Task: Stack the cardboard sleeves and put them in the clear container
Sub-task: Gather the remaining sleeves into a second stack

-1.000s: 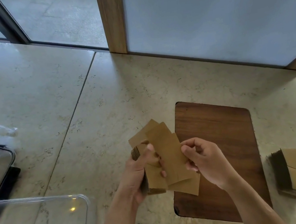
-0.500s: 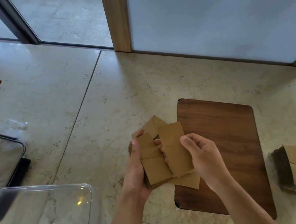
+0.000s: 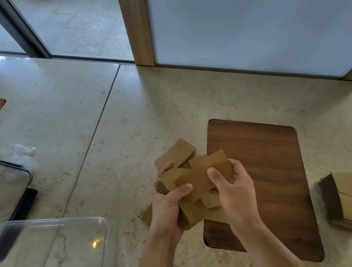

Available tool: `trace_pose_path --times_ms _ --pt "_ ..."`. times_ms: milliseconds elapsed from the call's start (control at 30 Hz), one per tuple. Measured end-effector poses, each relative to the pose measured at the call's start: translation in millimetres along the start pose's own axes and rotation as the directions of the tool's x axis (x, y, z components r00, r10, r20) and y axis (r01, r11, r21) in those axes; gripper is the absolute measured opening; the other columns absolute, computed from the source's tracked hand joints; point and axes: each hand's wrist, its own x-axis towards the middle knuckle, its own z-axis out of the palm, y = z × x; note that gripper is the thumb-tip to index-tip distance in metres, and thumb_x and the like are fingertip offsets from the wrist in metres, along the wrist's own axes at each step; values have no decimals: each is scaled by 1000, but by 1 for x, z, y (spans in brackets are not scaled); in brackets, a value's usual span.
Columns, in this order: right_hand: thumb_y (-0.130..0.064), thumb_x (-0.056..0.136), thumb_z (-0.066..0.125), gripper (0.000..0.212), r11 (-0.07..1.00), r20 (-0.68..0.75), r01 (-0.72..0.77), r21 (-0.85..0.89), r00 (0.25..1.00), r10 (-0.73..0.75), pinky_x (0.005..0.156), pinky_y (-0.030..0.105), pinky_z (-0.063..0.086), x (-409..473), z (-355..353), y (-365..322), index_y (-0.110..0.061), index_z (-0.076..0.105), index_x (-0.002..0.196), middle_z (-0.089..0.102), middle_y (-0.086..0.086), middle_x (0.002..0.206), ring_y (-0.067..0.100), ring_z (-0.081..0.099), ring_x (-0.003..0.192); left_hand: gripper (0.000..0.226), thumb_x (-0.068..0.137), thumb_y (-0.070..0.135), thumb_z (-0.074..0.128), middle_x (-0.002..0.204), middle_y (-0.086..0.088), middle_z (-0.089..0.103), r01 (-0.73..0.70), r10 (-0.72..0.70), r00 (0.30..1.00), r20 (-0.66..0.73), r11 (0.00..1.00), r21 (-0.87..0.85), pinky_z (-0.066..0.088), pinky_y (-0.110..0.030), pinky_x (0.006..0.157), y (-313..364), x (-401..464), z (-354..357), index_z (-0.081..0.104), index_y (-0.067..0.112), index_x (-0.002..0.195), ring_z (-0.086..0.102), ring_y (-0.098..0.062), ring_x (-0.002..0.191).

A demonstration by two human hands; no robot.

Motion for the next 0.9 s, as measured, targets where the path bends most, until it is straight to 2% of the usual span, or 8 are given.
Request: trace_pose_path --times_ms 133,233,367,533,633,700,767,900 --pt "-52 88 76 46 950 28 -70 -305 996 83 59 35 57 -3 -10 14 -6 72 81 76 6 72 26 70 61 66 70 2 82 124 -20 76 -35 23 993 -119 994 -103 61 -66 86 1 7 1 70 32 127 75 -43 107" --pt "-61 92 63 60 889 133 -91 -448 977 167 49 25 41 -12 -8 20 -14 61 54 63 -2 50 11 51 43 70 71 10 90 127 -19 75 -93 68 986 -151 981 -168 57 -69 94 4 7 8 66 26 134 73 -43 113" --pt "-55 103 51 77 849 296 -81 -522 916 269 42 19 33 -20 11 27 -18 54 36 50 -7 38 4 40 33 53 75 2 80 115 -24 74 -15 16 990 -137 1000 7 64 -47 69 -5 5 4 68 11 126 77 -33 85" --pt "-54 96 65 65 860 203 -146 -490 940 275 39 20 29 10 -6 24 -27 46 40 40 -15 41 4 27 35 81 74 -10 65 120 -25 74 -21 7 999 -44 953 -303 63 -53 80 6 11 -30 61 36 141 75 -39 98" --pt "-51 94 66 19 750 -16 28 -660 999 -51 68 29 50 36 -3 16 -33 65 92 64 -9 90 4 55 74 71 77 3 84 105 -16 72 -71 66 997 -26 932 -355 61 -44 70 13 14 -40 65 38 136 69 -28 85" --pt "-63 89 67 62 557 38 45 -829 999 -25 91 31 47 50 7 19 -23 55 134 56 0 123 15 53 109 60 71 19 97 106 -15 70 -7 12 1000 13 925 -381 60 -42 67 14 14 -40 70 33 124 69 -27 84" --pt "-65 84 72 79 439 63 61 -896 998 -11 105 36 45 62 16 24 -17 49 143 53 4 132 21 50 121 54 67 27 101 108 -17 71 41 -37 999 18 922 -384 61 -42 64 15 14 -39 73 29 113 71 -30 84" --pt "-35 91 78 30 793 18 96 -602 994 -107 74 19 56 77 13 20 -31 52 106 68 -2 109 6 65 89 58 64 14 101 107 -21 74 47 -53 999 -14 962 -270 62 -47 66 18 17 -36 74 24 115 72 -34 82"
